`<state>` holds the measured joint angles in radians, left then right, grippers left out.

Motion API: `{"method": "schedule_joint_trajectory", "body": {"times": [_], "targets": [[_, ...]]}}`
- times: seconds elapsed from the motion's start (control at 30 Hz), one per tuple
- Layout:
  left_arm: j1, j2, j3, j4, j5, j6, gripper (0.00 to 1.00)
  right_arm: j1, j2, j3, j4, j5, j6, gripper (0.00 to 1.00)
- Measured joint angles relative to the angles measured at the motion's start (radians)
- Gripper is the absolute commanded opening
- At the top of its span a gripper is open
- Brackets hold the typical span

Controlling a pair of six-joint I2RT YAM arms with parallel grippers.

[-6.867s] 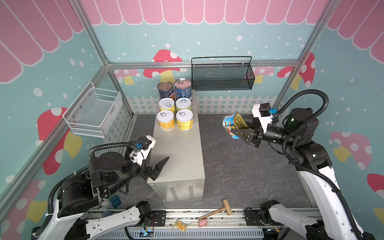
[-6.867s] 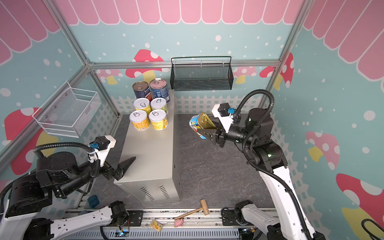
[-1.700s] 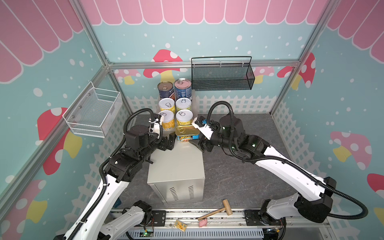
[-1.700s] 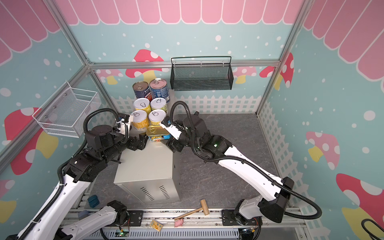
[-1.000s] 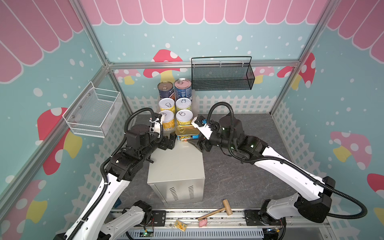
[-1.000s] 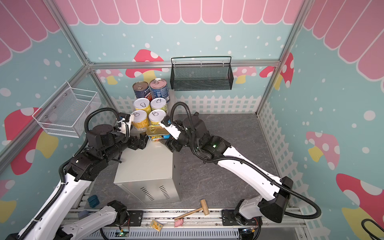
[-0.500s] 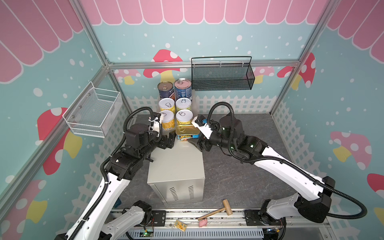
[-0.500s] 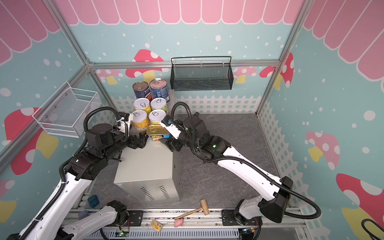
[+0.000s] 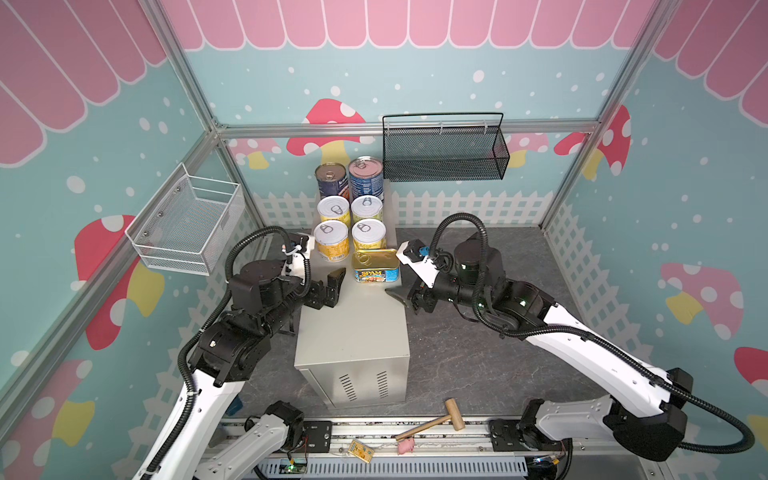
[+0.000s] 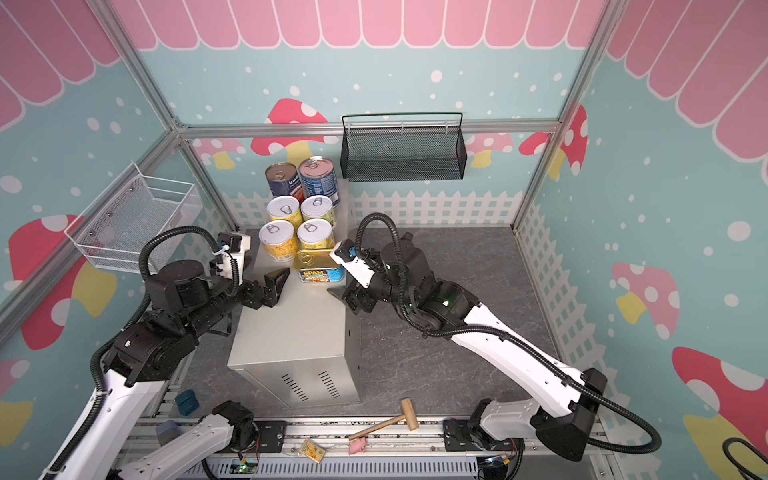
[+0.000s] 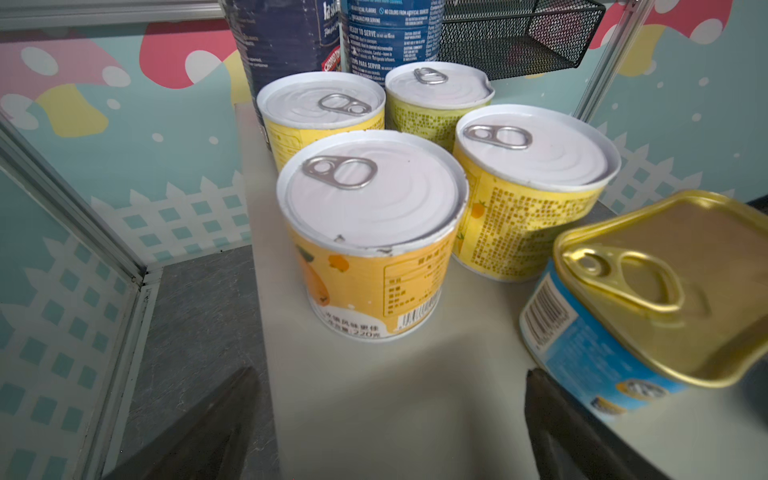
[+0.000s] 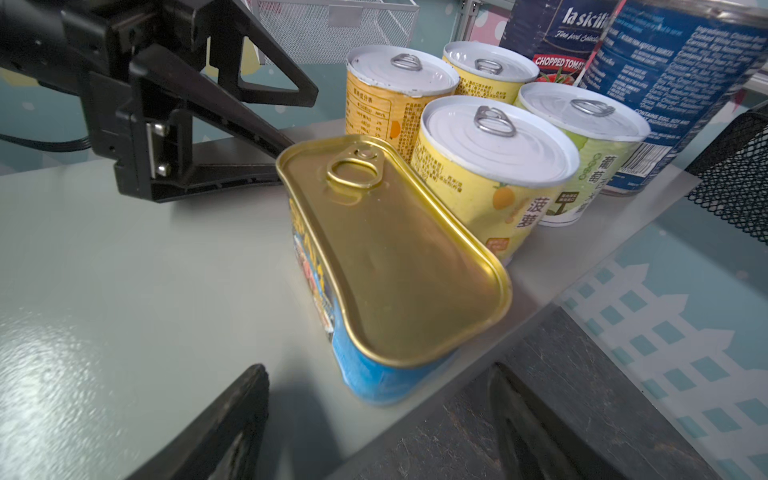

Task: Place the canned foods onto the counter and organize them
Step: 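Open the right gripper and draw both arms back from the counter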

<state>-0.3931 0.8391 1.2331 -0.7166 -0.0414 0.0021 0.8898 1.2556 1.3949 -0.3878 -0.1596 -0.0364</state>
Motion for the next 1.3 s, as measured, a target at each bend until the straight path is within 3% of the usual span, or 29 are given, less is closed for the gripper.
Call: {"method": "schedule_joint_trajectory", "body": {"times": [0.2, 0.4, 0.63, 0.8, 0.9, 1.07, 1.3], "targets": [[0.0, -0.075, 0.001, -0.078, -0.032, -0.002, 0.99, 0.0, -0.126, -0.051, -0.025, -0.002, 0.003, 0.95], [0.0, -0.123, 0.034, -0.159, -0.095, -0.006, 0.99, -0.013, -0.16, -0.042, -0.038, 0.118, 0.069, 0.97], [0.0, -0.124, 0.103, -0.233, -0.245, -0.031, 0.99, -0.101, -0.109, 0.003, -0.089, 0.267, 0.188, 0.97], [0.013, -0.064, 0.142, -0.288, -0.401, -0.071, 0.99, -0.171, -0.093, 0.004, -0.109, 0.286, 0.226, 0.98], [0.075, -0.014, 0.147, -0.297, -0.423, -0.095, 0.99, -0.223, -0.09, 0.003, -0.112, 0.288, 0.234, 0.99], [0.266, 0.058, 0.148, -0.296, -0.358, -0.133, 0.99, -0.341, -0.09, -0.032, -0.109, 0.263, 0.24, 0.99], [0.392, 0.135, 0.083, -0.171, -0.265, -0.157, 0.99, -0.491, -0.084, -0.141, -0.091, 0.21, 0.25, 0.99]]}}
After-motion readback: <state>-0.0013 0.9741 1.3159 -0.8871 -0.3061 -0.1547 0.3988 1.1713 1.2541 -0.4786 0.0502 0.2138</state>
